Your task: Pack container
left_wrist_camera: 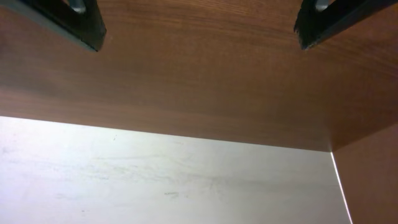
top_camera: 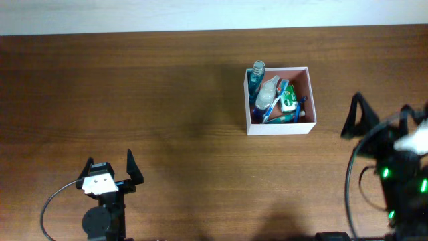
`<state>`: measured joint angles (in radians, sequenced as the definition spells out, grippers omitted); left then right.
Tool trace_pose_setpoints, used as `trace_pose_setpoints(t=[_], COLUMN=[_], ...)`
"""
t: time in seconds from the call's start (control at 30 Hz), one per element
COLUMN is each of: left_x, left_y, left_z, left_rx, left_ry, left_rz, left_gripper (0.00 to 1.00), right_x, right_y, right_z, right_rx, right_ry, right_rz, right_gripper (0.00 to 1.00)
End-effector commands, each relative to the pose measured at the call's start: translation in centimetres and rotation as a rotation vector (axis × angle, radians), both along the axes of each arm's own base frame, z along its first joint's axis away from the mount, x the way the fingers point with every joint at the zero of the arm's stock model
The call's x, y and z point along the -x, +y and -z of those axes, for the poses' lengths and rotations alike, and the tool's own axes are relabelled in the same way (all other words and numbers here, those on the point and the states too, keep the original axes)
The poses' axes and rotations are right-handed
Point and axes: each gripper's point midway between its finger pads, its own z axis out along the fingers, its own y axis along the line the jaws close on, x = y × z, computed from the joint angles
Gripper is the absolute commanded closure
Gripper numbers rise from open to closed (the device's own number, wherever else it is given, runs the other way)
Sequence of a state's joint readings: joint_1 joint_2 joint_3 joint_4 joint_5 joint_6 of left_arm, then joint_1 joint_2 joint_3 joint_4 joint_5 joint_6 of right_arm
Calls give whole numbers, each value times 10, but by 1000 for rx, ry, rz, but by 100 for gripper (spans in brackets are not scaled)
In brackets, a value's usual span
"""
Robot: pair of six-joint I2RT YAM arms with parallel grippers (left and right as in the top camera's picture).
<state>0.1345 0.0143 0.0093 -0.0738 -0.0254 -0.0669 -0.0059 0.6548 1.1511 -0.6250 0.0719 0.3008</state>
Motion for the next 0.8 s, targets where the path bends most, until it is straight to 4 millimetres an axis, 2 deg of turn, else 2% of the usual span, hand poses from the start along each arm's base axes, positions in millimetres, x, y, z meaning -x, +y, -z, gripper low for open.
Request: trace_pose_setpoints(t=[0.0,0.27,0.43,0.57,0.77], left_x=[0,0,0,0,0], left_y=[-1,-1,-1,-1,-1], left_z=[0,0,0,0,0], left_rx=[-15,-15,-15,-15,-15], left_ry=[2,2,2,2,2], left_rz=[9,9,9,9,9], left_gripper=[1,1,1,1,1], right_x=[10,27,36,46,63], right_y=[8,10,10,9,20], right_z=[26,49,59,58,47], right_rx=[49,135,142,148,302], right_ry=[-60,-295,-357,-407,-481], right_rz=[-50,-50,-46,-40,-76], right_gripper=[1,1,1,1,1])
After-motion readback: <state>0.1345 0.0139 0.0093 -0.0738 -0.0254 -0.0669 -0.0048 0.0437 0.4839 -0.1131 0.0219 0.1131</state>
